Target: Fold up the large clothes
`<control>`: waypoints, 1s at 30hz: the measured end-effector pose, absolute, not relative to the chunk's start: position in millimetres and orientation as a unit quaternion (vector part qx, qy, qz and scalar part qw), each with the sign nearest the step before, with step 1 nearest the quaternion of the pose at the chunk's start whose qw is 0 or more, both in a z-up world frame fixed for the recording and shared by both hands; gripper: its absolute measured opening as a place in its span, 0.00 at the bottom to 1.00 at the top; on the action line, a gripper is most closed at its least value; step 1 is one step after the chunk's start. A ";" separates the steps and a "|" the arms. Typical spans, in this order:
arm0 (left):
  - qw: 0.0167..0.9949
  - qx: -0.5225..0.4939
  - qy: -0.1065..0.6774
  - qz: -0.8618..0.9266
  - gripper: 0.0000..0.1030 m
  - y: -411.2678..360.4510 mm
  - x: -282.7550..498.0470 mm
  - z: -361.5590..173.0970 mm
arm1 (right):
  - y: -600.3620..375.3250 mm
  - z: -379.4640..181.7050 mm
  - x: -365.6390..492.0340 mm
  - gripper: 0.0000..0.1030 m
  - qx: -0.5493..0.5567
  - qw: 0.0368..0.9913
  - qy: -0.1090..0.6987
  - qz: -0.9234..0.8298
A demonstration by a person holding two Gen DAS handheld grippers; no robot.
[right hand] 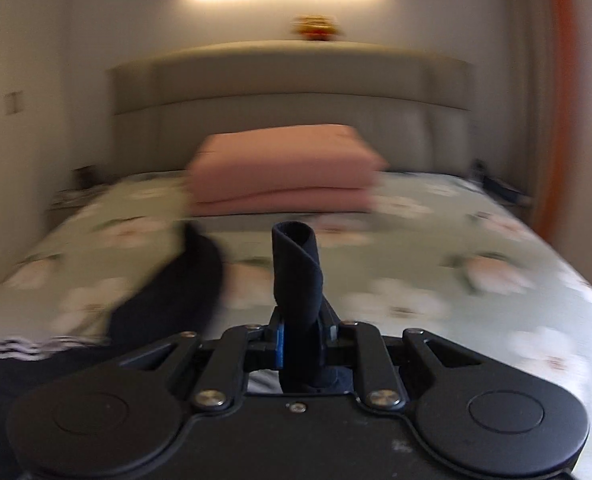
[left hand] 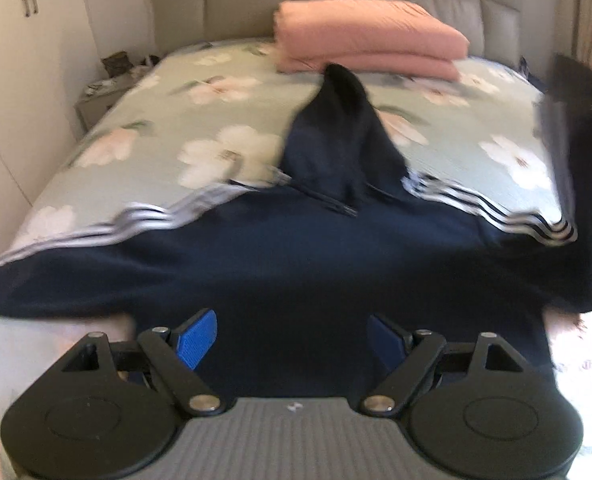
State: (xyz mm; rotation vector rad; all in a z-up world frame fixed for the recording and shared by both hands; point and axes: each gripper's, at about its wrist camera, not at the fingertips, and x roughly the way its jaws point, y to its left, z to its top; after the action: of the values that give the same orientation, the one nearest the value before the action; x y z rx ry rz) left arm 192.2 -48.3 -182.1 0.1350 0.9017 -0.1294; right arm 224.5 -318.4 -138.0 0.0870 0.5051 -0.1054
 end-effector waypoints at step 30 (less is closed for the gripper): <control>0.843 -0.103 0.510 -0.134 0.64 76.3 335.4 -301.8 | -256.7 -262.7 213.6 0.68 0.032 0.891 0.434 -0.131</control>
State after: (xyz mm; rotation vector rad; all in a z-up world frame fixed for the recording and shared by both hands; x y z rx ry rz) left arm 335.4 76.3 -301.8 -0.2180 1.0775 -0.2840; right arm 213.6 -256.7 -262.7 0.0662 0.9008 -0.2723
